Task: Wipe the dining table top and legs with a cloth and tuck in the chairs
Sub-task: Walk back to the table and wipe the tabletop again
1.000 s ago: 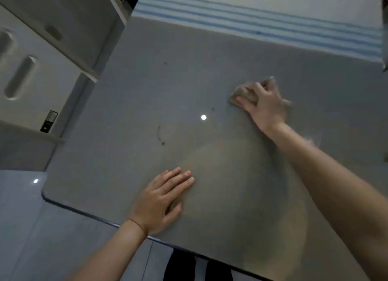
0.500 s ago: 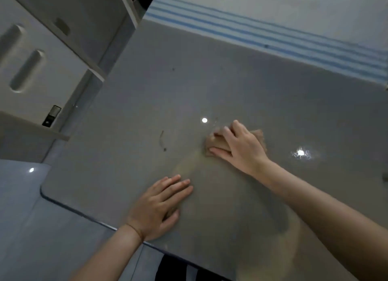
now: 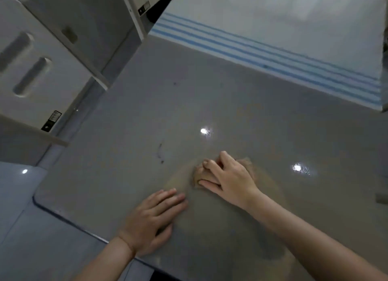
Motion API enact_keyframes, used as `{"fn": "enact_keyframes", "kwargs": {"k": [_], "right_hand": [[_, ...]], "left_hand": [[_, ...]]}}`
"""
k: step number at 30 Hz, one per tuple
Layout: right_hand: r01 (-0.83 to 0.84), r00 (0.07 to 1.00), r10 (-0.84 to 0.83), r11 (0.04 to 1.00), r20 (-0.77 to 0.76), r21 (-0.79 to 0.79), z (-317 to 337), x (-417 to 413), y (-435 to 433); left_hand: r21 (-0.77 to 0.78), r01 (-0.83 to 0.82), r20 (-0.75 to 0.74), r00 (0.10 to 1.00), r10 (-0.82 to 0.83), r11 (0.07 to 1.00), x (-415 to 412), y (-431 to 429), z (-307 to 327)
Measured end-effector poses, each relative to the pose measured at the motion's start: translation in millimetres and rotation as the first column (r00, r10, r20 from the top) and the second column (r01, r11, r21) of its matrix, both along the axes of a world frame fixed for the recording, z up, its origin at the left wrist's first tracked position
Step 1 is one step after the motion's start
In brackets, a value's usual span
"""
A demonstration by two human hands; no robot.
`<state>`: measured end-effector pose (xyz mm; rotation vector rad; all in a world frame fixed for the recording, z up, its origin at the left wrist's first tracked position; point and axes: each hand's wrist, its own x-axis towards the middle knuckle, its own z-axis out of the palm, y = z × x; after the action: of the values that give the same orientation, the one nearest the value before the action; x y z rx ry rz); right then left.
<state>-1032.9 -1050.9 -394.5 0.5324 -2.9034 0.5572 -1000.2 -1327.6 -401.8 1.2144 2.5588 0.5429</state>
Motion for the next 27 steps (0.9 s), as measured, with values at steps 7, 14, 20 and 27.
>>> {"fn": "enact_keyframes", "kwargs": {"k": [7,14,20,27], "right_hand": [[0.421,0.906,-0.414,0.904,-0.088,0.077,-4.5,-137.2,51.5],[0.319,0.948,-0.318,0.947,0.015,-0.033,1.6,-65.8,-4.8],[-0.171,0.983,0.172,0.985,-0.065,0.027,-0.7,-18.7,2.8],[0.640,0.768,-0.639,0.769,-0.024,0.008,6.4,-222.4,85.3]], "left_hand": [[0.043,-0.007,-0.033,0.999,0.008,0.999,-0.6,-0.4,-3.0],[0.047,0.002,-0.048,0.999,0.000,0.999,-1.3,0.2,0.6],[0.026,-0.012,-0.006,1.000,0.012,1.000,0.0,1.2,-0.1],[0.018,-0.010,-0.024,1.000,0.011,1.000,0.0,1.2,-2.4]]}}
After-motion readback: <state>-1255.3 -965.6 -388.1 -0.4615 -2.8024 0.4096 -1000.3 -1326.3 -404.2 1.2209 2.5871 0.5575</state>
